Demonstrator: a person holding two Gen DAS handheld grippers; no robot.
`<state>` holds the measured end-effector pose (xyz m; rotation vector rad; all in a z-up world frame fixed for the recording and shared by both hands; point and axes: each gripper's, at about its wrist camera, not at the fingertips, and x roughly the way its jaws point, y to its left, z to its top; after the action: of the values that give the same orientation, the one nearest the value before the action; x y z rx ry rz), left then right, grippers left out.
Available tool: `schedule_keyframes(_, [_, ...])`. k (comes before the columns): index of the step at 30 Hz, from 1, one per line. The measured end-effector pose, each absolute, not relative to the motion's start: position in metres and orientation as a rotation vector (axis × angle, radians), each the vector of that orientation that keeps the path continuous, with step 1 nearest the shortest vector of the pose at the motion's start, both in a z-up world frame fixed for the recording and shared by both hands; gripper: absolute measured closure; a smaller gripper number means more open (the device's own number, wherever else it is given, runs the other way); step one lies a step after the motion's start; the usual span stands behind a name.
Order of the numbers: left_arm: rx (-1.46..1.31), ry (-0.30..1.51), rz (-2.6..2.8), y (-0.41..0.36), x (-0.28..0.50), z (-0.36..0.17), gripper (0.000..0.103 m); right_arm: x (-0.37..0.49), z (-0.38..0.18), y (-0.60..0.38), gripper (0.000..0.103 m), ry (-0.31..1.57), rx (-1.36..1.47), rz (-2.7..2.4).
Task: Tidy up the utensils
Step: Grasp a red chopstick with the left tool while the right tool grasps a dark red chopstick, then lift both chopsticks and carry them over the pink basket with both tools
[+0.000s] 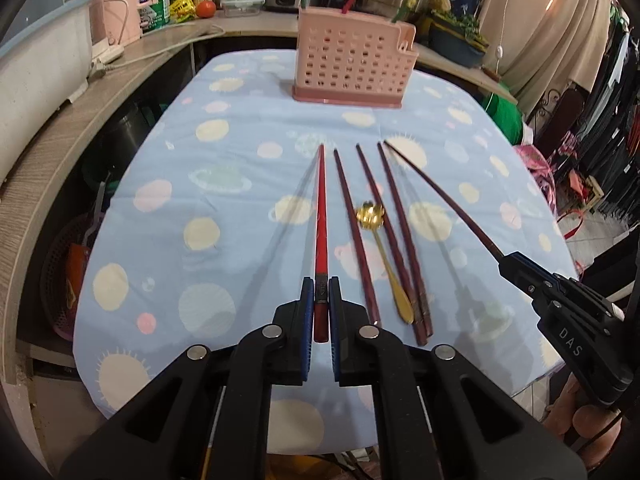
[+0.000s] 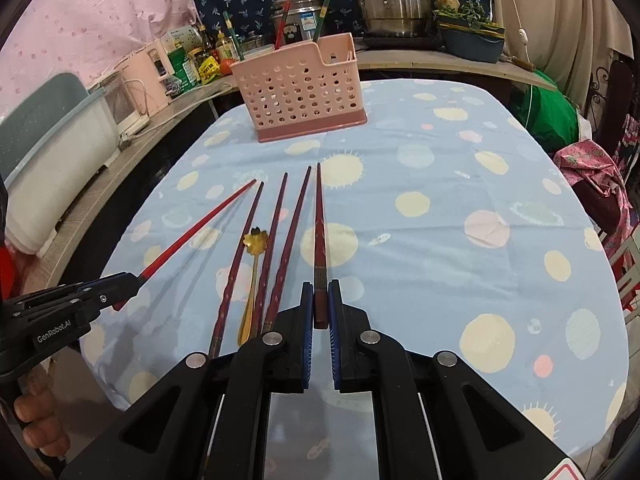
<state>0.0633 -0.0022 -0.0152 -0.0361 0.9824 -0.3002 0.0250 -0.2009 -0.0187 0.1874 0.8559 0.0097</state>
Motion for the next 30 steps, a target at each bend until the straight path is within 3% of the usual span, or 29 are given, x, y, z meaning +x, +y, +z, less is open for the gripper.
schedule_keyframes(30, [-0.091,0.697,-0.244,0.019,0.134,0.109,0.096,0.072,0.107,-0.268,0.096,0.556,0.276,-0.041])
